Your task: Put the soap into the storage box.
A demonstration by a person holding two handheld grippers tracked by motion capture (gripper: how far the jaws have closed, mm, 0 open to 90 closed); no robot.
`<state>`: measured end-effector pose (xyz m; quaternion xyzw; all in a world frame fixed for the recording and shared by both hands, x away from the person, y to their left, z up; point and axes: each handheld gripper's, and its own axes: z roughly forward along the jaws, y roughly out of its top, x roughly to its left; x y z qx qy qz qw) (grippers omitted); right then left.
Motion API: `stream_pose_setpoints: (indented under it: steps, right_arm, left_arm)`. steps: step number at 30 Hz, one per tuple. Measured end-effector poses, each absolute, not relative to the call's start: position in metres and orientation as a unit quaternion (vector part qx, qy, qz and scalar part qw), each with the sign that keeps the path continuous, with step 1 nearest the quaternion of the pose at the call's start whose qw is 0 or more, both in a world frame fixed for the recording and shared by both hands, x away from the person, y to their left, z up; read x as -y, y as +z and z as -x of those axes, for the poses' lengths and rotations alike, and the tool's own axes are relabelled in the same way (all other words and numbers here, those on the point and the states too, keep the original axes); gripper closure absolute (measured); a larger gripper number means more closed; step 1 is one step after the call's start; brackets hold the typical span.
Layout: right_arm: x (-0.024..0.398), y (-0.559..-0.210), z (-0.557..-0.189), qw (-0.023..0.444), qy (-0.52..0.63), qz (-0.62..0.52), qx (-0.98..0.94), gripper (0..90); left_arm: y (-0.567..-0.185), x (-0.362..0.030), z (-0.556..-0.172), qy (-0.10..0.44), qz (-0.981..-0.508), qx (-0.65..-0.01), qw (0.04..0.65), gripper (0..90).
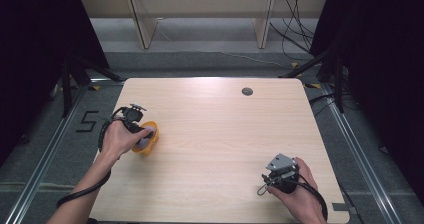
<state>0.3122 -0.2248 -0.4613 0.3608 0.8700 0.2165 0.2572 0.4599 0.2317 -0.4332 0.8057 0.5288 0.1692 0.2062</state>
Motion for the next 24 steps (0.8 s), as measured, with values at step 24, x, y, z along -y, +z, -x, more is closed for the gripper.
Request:
stream_pose_setpoints:
  steps: [24]
  right_arm:
    - [0.225,-0.462,-0.314,0.251,0.216,-0.35,-0.876,31.4]
  left_arm:
    - [-0.465,-0.265,-0.342,0.222,-0.794,-0.425,0.374,28.9]
